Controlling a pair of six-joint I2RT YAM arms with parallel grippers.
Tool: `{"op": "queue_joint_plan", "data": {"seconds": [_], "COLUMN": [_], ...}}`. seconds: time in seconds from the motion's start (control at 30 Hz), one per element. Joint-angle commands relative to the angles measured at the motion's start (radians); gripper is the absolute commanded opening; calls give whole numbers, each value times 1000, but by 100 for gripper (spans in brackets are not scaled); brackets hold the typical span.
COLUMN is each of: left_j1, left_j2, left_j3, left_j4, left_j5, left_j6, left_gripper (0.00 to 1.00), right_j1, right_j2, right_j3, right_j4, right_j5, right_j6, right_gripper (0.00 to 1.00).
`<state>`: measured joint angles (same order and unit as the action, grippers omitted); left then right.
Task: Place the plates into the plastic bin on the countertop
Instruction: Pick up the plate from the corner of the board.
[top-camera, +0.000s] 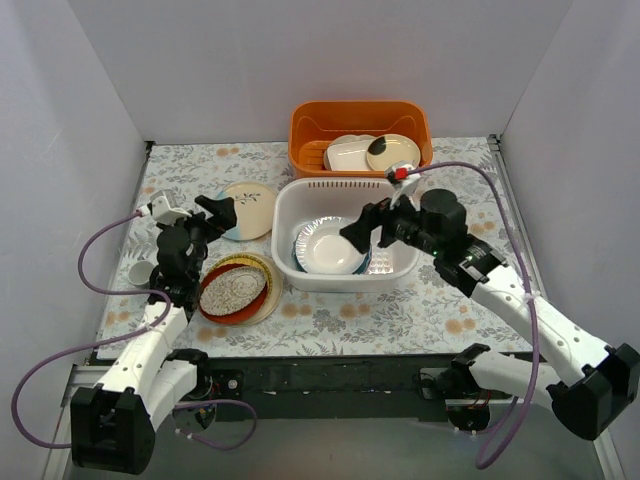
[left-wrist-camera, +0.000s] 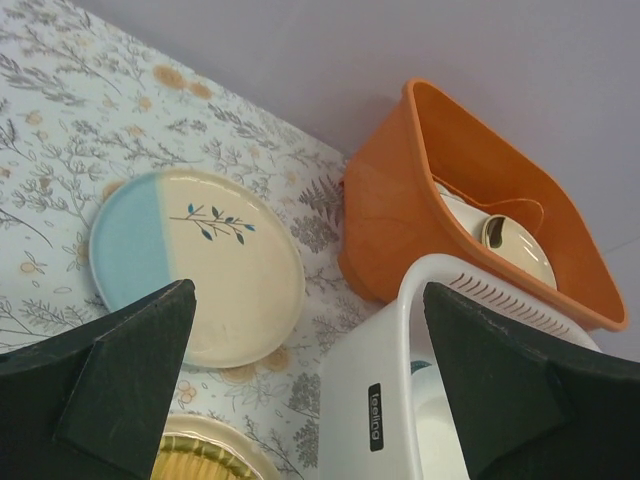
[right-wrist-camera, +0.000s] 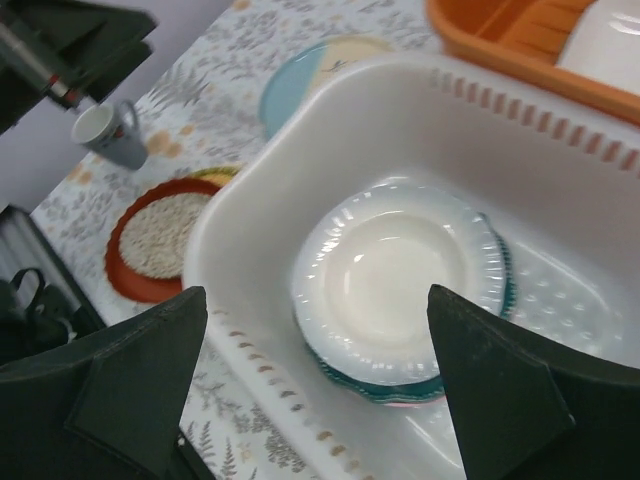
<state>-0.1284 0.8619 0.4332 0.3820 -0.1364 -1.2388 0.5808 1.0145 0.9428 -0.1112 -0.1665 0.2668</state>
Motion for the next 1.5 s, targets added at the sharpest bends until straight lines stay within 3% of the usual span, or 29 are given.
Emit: {"op": "queue_joint_plan", "data": {"seconds": [0.0,0.13,0.23,0.4,0.6,0.7,0.83,0.97,1.17,1.47], "left_j1": [1,4,6,10,13,15,15,15,15,15], "left_j2": [14,28,70,166,242,262,275,281,270,210], "left_j3": [122,219,291,357,262,225,184,138,88,4], "left_j4": [-208,-357,-466,-594,-568,-559,-540,-540,-546,-539], "left_j5": [46,20,18,43,83,109,173,189,208,323], "left_j6": [-37,-67,-68,-82,-125,-126,-149,-159,-154,-177], "left_gripper": [98,98,98,98,94,90,80,79,79,78], "right_j1": [172,396,496,576,600,603,616,629,639,653], "right_j2": [85,200,303,374,414,443,532,634,673,691], "right_j3": [60,131,157,80,-1,-67,-104,-111,-128,-116], "right_j4": [68,93,134,335,453,554,672,757,766,691], "right_j5": [10,51,38,13,45,56,39,4,62,162], "right_j6": [51,80,118,244,392,480,627,696,721,732], "right_gripper": [98,98,98,97,91,82,57,43,45,55]}}
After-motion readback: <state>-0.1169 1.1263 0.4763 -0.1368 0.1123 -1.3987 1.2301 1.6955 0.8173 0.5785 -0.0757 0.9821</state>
